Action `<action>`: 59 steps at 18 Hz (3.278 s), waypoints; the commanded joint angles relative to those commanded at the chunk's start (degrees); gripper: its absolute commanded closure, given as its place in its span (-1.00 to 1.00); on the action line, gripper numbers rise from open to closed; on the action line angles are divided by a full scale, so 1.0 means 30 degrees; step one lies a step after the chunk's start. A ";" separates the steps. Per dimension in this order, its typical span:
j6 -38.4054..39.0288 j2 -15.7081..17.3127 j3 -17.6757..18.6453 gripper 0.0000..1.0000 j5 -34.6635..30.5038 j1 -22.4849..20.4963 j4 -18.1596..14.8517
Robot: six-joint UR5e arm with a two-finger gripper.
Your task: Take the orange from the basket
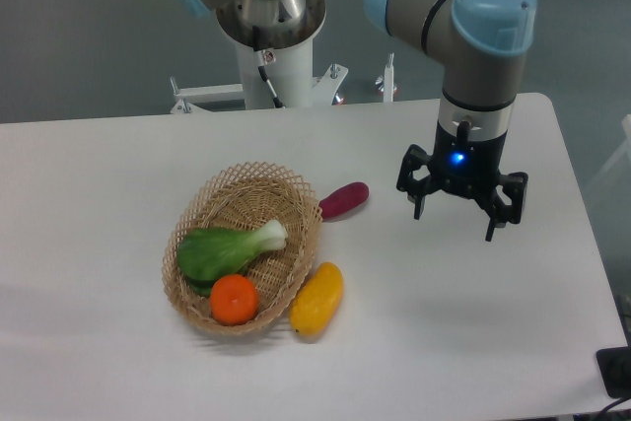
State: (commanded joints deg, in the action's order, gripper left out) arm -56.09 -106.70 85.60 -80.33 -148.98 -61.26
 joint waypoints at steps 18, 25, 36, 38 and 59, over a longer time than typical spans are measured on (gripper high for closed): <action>1.3190 -0.1639 0.2607 -1.00 -0.0379 0.7293 0.0558; 1.3804 -0.2694 0.3633 -1.00 -0.1465 0.8644 0.2608; 1.3688 -0.3692 0.2958 -1.00 -0.1465 0.8673 0.3018; 1.3572 -0.3808 0.2902 -1.00 -0.1494 0.8702 0.3019; 1.3542 -0.4014 0.2959 -0.26 -0.2197 0.8703 0.3048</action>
State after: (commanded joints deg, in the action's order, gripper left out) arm -15.47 -118.74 94.48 -86.92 -122.87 -52.12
